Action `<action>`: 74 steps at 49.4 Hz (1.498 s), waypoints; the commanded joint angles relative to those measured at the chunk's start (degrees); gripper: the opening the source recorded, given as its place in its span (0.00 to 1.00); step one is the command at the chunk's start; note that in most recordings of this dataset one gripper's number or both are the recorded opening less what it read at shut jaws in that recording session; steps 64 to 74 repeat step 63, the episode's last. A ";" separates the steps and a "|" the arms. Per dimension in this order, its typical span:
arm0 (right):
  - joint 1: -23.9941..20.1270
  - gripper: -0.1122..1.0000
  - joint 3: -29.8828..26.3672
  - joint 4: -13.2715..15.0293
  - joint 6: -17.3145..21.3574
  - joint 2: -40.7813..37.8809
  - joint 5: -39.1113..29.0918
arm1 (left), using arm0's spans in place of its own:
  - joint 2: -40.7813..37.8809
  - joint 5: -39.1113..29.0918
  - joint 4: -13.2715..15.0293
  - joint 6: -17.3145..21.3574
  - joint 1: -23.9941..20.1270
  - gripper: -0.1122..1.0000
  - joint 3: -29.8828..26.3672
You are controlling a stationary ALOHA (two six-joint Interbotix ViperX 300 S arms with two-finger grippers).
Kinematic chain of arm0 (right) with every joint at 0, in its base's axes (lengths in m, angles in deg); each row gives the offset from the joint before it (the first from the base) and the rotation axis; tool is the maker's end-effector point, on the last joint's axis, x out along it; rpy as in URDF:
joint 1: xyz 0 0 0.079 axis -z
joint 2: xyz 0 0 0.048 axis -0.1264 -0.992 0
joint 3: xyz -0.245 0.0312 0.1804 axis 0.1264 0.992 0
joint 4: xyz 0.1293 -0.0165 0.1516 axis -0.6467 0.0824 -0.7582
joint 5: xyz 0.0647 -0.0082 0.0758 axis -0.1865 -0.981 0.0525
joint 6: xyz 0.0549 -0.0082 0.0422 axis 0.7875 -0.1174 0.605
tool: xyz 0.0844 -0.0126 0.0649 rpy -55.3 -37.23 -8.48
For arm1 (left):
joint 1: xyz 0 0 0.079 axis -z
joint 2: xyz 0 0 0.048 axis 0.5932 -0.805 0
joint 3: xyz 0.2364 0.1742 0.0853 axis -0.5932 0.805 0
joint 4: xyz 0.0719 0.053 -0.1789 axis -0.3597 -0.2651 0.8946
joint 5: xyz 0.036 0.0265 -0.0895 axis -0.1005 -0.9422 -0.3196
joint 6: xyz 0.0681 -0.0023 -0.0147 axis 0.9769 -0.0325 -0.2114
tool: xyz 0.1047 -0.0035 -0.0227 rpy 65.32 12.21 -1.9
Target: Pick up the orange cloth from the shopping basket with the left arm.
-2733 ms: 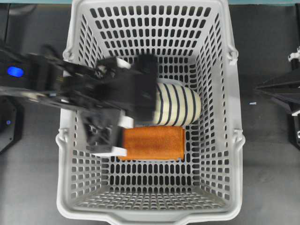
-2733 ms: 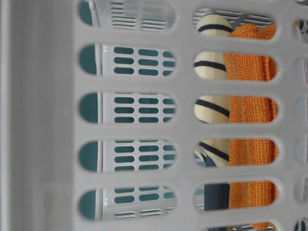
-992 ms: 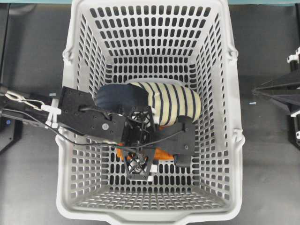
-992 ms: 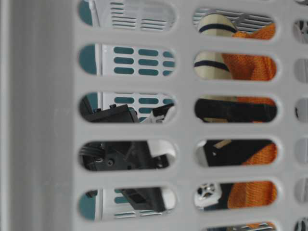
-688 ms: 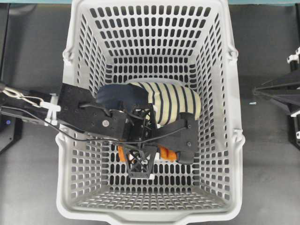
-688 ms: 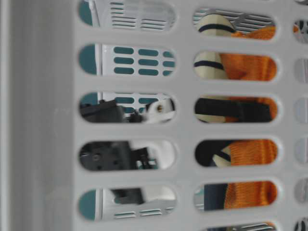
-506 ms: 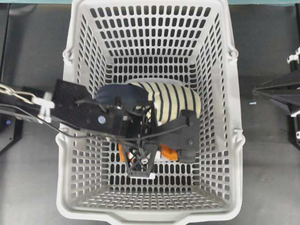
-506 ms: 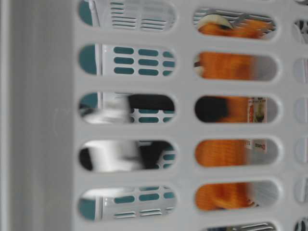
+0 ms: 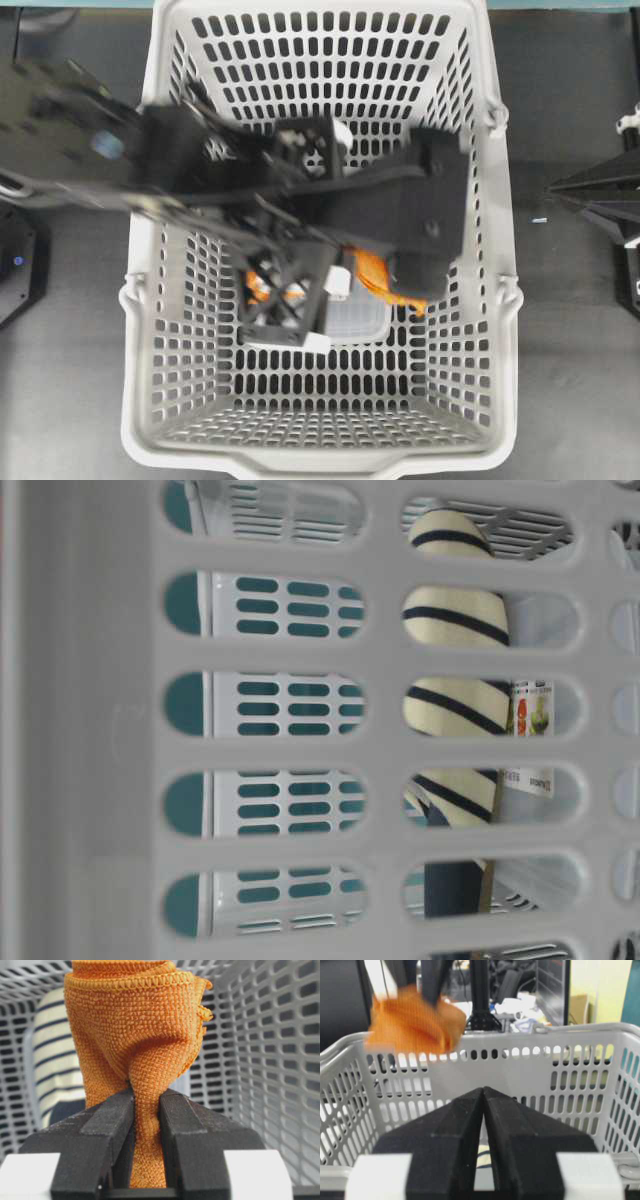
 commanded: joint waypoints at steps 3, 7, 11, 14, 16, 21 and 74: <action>0.09 0.10 -0.26 -0.18 0.00 0.09 0.26 | -0.62 -6.59 -0.18 -0.18 0.53 0.21 -8.09; 0.09 0.10 -0.26 -0.18 0.09 0.18 0.26 | -1.76 -9.58 -0.18 -0.18 0.53 0.21 -10.37; 0.00 0.10 -0.18 -0.18 0.00 0.18 0.26 | -2.55 -10.90 -0.18 -0.09 0.44 0.21 -11.87; 0.09 0.10 -0.18 -0.18 0.09 0.18 0.26 | -2.90 -10.99 -0.26 -0.09 0.35 0.21 -12.13; 0.09 0.10 -0.18 -0.26 0.00 0.18 0.26 | -2.90 -10.99 -0.26 -0.09 0.26 0.21 -12.13; 0.09 0.10 -0.18 -0.18 0.09 0.18 0.26 | -3.08 -10.99 -0.26 -0.09 -0.09 0.21 -12.13; 0.09 0.10 -0.09 -0.26 0.00 0.26 0.26 | -4.04 -10.99 -0.26 -0.18 -0.18 0.21 -12.13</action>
